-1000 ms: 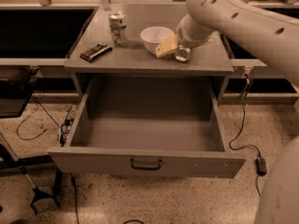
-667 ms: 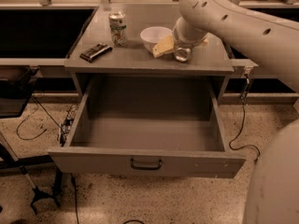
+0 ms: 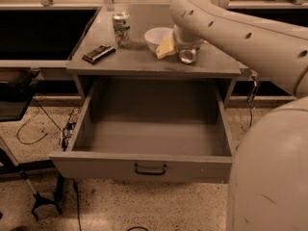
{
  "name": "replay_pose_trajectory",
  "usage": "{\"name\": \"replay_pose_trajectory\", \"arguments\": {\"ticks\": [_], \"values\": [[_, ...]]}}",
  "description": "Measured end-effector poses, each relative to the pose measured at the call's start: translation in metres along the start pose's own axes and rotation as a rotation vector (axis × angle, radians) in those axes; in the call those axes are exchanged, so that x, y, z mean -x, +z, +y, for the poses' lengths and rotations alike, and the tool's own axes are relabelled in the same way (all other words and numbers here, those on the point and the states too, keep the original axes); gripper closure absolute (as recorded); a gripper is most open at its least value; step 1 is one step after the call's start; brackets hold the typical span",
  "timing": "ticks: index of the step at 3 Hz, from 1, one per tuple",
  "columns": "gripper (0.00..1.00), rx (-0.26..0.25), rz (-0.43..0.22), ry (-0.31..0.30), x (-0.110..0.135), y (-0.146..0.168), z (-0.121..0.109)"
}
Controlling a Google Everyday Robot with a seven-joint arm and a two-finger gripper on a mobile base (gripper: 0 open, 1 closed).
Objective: Place green can into top drawer
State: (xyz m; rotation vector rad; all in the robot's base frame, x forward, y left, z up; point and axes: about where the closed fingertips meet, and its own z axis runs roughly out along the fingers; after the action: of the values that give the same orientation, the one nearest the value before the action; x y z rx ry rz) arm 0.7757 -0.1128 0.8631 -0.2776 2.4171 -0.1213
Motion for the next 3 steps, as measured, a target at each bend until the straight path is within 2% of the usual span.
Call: {"name": "replay_pose_trajectory", "arguments": {"ticks": [1,3], "values": [[0.0,-0.056,0.01,0.004,0.003,0.011,-0.011],[0.0,-0.117,0.042,0.047,-0.004,0.024,-0.045]]}}
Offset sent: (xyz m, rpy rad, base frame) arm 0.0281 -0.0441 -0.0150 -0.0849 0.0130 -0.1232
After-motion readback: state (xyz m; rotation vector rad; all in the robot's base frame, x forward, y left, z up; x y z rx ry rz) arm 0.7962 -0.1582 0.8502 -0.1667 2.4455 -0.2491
